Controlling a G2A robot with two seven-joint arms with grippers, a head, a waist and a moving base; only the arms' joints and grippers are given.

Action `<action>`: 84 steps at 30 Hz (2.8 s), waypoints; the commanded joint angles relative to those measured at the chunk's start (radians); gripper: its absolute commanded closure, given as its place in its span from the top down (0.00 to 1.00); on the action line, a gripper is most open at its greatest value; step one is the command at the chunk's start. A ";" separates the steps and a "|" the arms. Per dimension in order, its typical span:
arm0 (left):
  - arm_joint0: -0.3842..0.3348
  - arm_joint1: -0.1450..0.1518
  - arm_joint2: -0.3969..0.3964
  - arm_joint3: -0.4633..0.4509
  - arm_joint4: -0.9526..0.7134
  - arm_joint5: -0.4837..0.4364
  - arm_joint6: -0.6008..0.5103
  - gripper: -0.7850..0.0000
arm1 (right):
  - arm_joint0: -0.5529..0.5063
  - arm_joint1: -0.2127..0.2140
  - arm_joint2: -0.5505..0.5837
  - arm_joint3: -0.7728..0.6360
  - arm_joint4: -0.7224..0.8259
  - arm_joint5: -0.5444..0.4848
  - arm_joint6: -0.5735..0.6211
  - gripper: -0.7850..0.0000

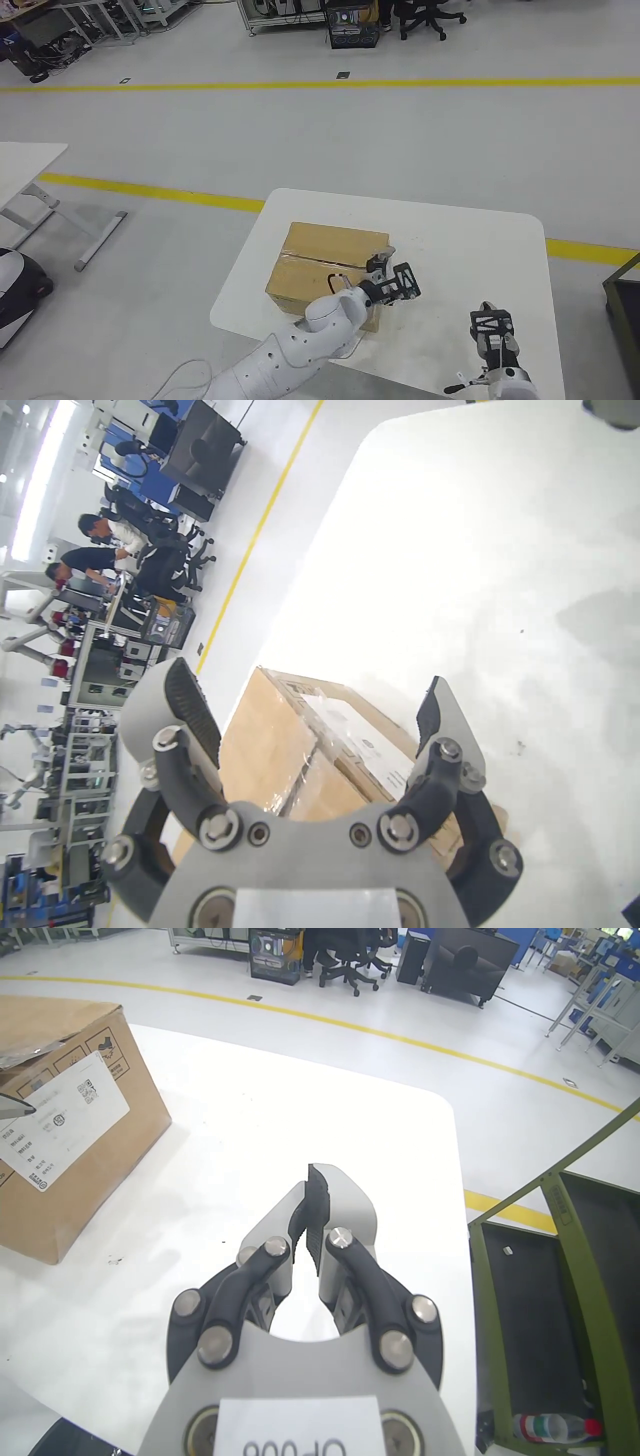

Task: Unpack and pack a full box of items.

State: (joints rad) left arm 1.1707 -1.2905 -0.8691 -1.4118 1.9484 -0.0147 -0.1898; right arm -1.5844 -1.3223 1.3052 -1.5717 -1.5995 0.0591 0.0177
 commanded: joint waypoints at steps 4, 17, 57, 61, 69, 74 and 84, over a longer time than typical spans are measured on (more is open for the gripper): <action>0.001 -0.005 0.008 0.031 0.061 0.020 0.003 1.00 | -0.015 0.003 0.029 -0.018 0.008 0.014 0.000 0.00; -0.017 -0.017 0.009 0.092 0.135 0.011 -0.011 0.85 | -0.038 0.008 0.069 -0.054 0.016 0.016 0.003 0.00; 0.159 0.032 -0.332 -0.210 0.092 -0.058 0.138 0.00 | 0.043 -0.001 -0.007 -0.042 0.010 -0.066 0.005 0.00; 0.194 0.042 -0.409 -0.282 0.015 -0.109 0.141 0.00 | 0.060 -0.002 -0.019 -0.052 0.012 -0.083 0.010 0.00; 0.210 0.064 -0.546 -0.335 -0.041 -0.226 0.168 0.00 | 0.086 -0.003 -0.037 -0.075 0.023 -0.123 0.014 0.00; 0.214 0.072 -0.597 -0.336 -0.050 -0.249 0.176 0.00 | 0.123 -0.006 -0.063 -0.076 0.042 -0.175 0.011 0.00; 0.196 0.089 -0.693 -0.347 -0.069 -0.320 0.195 0.00 | 0.318 -0.050 -0.276 0.146 0.118 -0.279 0.011 0.00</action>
State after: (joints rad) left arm 1.3675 -1.2029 -1.5520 -1.7589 1.8815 -0.3314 0.0039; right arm -1.2920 -1.3655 1.0596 -1.4607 -1.4868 -0.2202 0.0321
